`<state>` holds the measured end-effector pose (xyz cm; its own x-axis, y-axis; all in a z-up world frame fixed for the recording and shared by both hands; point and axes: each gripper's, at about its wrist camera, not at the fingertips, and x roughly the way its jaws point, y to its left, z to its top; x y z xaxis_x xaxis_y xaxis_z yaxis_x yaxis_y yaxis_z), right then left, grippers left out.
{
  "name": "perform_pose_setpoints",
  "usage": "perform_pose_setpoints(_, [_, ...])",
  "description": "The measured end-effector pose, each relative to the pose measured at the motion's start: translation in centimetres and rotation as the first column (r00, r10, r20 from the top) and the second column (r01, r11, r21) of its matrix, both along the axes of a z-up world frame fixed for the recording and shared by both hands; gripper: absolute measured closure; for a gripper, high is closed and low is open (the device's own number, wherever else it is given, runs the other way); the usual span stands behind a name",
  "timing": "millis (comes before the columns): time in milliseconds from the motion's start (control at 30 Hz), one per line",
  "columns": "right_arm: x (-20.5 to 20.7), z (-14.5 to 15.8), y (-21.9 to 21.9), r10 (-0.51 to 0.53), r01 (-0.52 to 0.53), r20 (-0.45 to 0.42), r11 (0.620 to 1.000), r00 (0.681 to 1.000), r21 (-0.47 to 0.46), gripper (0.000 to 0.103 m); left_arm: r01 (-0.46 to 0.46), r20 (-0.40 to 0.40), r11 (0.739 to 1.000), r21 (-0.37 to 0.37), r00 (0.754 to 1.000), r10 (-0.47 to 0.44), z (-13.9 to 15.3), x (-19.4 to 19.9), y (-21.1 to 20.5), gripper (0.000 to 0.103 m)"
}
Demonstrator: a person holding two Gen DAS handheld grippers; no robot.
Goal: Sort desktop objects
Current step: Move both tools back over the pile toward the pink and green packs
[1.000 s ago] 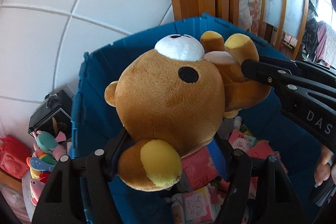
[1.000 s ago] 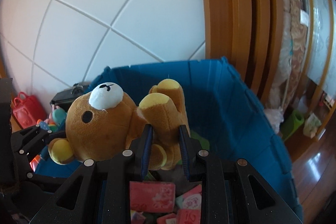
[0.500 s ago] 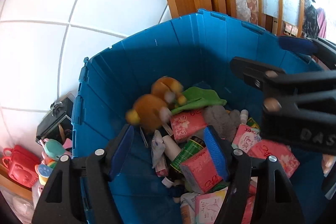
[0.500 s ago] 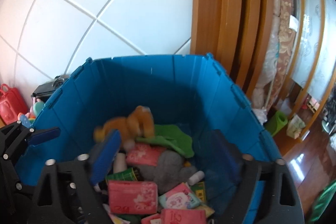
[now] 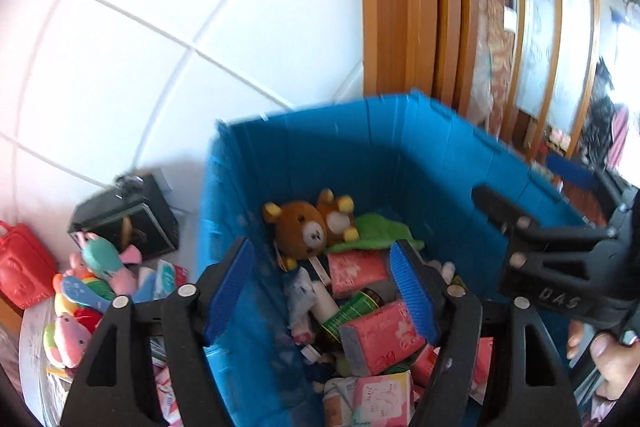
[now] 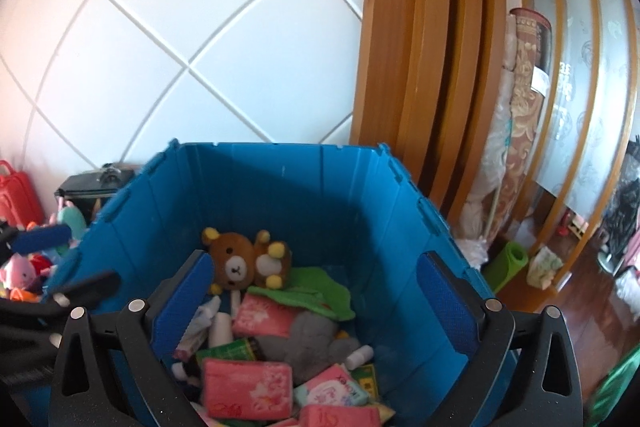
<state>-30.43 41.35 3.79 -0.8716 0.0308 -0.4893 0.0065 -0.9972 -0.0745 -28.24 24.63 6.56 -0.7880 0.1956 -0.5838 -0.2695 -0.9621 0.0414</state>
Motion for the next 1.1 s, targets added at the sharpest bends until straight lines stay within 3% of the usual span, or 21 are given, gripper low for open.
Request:
perform_pose_setpoints(133, [2.4, 1.1, -1.2, 0.015, -0.015, -0.023, 1.0, 1.0, 0.0, 0.0, -0.041, -0.106, 0.998, 0.047, 0.993, 0.046, 2.2, 3.6, -3.0, 0.026])
perform_pose_setpoints(300, [6.8, 3.1, -2.9, 0.04, -0.044, -0.082, 0.998, 0.996, -0.041, 0.0, -0.089, -0.179, 0.986, 0.142, 0.977, 0.114, 3.3, 7.7, -8.1, 0.024])
perform_pose_setpoints(633, [14.3, 3.7, -11.0, 0.196, -0.222, -0.195, 0.967, 0.961, -0.121, 0.0, -0.277, -0.133, 0.931, 0.239, 0.94, 0.314, 0.1, 12.4, -20.3, 0.024])
perform_pose_setpoints(867, [16.3, 1.9, -20.0, 0.336, -0.37, -0.214, 0.918, 0.917, -0.142, 0.0, -0.41, -0.07, 0.893, 0.186, 0.901, 0.428, -4.2, 15.4, -30.0, 0.024])
perform_pose_setpoints(1100, [16.4, -1.8, -28.8, 0.407, -0.425, -0.136, 0.892, 0.903, -0.154, 0.0, -0.56, 0.041, 0.825, 0.079, 0.828, 0.559, -9.6, 17.4, -41.1, 0.024])
